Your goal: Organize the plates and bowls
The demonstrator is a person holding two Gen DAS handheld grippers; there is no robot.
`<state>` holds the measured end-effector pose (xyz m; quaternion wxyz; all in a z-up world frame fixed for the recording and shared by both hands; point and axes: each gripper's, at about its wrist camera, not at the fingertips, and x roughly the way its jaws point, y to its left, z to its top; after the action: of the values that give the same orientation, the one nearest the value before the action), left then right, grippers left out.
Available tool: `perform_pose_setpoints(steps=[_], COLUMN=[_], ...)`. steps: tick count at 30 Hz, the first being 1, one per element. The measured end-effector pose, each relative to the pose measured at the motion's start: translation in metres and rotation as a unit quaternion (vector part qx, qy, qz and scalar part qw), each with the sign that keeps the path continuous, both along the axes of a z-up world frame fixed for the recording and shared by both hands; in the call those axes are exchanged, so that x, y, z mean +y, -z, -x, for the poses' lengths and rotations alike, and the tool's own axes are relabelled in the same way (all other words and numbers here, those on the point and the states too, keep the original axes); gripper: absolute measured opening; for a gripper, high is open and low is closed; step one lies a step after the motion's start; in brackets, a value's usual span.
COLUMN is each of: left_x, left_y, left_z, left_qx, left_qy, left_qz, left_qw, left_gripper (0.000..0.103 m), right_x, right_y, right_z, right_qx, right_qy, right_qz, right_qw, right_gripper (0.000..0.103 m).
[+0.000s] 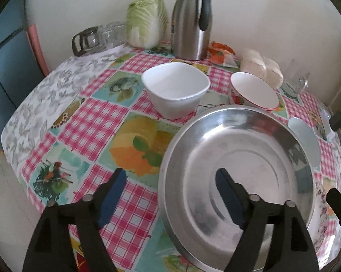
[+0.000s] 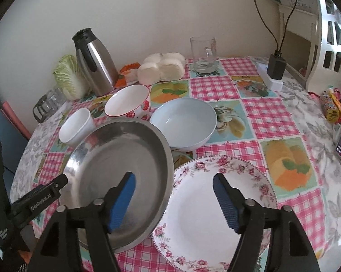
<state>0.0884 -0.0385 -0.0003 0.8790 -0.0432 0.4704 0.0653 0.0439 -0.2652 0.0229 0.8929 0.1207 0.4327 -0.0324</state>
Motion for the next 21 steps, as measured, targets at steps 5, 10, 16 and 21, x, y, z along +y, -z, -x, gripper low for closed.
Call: perform_pose_setpoints(steps=[5, 10, 16, 21], left_x=[-0.004, -0.004, 0.002, 0.004], left_y=[-0.001, -0.004, -0.009, -0.017], left_z=[0.000, 0.002, 0.006, 0.010], left_qx=[-0.005, -0.017, -0.035, -0.060], left_qy=[0.007, 0.003, -0.019, -0.020], left_qz=[-0.013, -0.024, -0.026, -0.009], left_qw=[0.9999, 0.9996, 0.9989, 0.9980], left_gripper=[0.091, 0.094, 0.101, 0.101], right_x=[0.001, -0.003, -0.007, -0.016], right_y=[-0.001, -0.004, -0.008, -0.011], right_z=[0.002, 0.004, 0.008, 0.012], right_qx=[0.005, 0.001, -0.004, -0.013], right_qy=[0.002, 0.007, 0.009, 0.021], right_qz=[0.012, 0.014, 0.020, 0.015], right_qw=[1.000, 1.000, 1.000, 1.000], right_gripper=[0.087, 0.100, 0.103, 0.103])
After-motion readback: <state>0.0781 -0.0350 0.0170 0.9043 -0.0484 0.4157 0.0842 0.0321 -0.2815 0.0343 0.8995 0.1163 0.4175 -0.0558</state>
